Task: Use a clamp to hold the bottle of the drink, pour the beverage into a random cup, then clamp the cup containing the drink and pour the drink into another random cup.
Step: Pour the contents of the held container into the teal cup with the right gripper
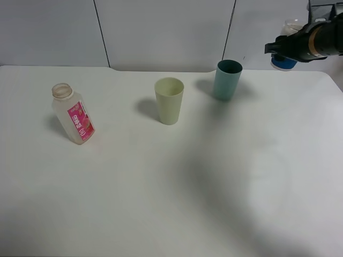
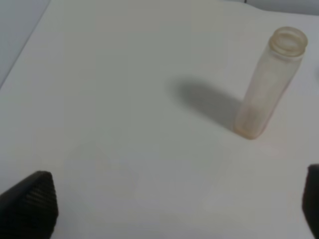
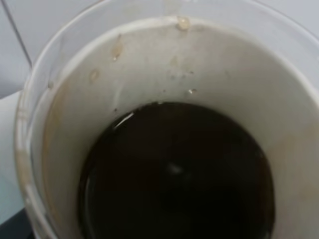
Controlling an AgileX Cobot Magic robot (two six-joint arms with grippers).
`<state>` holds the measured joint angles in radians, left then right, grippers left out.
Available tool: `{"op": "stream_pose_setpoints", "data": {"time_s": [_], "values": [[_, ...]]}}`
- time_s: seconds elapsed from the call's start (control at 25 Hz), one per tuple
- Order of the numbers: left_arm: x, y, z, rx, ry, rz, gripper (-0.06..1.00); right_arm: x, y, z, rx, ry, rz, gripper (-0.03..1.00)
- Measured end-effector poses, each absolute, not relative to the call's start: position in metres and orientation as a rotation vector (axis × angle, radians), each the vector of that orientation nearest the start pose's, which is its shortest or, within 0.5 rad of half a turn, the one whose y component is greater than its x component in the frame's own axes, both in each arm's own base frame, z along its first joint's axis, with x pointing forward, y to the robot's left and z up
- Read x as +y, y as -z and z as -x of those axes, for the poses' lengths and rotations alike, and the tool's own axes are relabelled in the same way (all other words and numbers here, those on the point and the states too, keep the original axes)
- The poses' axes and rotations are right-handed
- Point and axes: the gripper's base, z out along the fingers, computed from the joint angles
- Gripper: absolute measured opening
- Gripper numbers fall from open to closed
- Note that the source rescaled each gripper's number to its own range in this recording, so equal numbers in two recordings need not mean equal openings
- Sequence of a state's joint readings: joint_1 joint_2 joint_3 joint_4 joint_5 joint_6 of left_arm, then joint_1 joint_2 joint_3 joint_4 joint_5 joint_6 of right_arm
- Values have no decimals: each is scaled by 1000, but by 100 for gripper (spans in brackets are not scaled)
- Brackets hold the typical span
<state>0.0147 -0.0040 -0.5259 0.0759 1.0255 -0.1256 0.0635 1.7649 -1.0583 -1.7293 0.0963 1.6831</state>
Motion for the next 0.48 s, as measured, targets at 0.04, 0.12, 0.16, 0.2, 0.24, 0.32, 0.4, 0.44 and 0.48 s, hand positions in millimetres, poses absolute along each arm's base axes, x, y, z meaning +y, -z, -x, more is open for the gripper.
{"op": "stream_pose_setpoints", "data": {"time_s": [0.04,0.12,0.16,0.2,0.24,0.32,0.4,0.44,0.48], "values": [[6,-287,8,1972,-18,142,100,18,-212,-387,2172,95,84,0],[6,-287,8,1972,-18,142,100,25,-210,-395,2168,102,127,0],[6,-287,8,1972,-18,142,100,28,-210,-399,2161,108,146,0],[6,-287,8,1972,-18,142,100,29,-209,-402,2159,119,159,0],[6,-287,8,1972,-18,142,100,32,-209,-405,2154,126,173,0],[6,-287,8,1972,-18,142,100,35,-210,-410,2141,141,197,0],[6,-287,8,1972,-18,142,100,38,-212,-413,2131,157,220,0],[6,-287,8,1972,-18,142,100,38,-212,-414,2127,169,231,0],[6,-287,8,1972,-18,142,100,39,-213,-415,2122,182,242,0]]}}
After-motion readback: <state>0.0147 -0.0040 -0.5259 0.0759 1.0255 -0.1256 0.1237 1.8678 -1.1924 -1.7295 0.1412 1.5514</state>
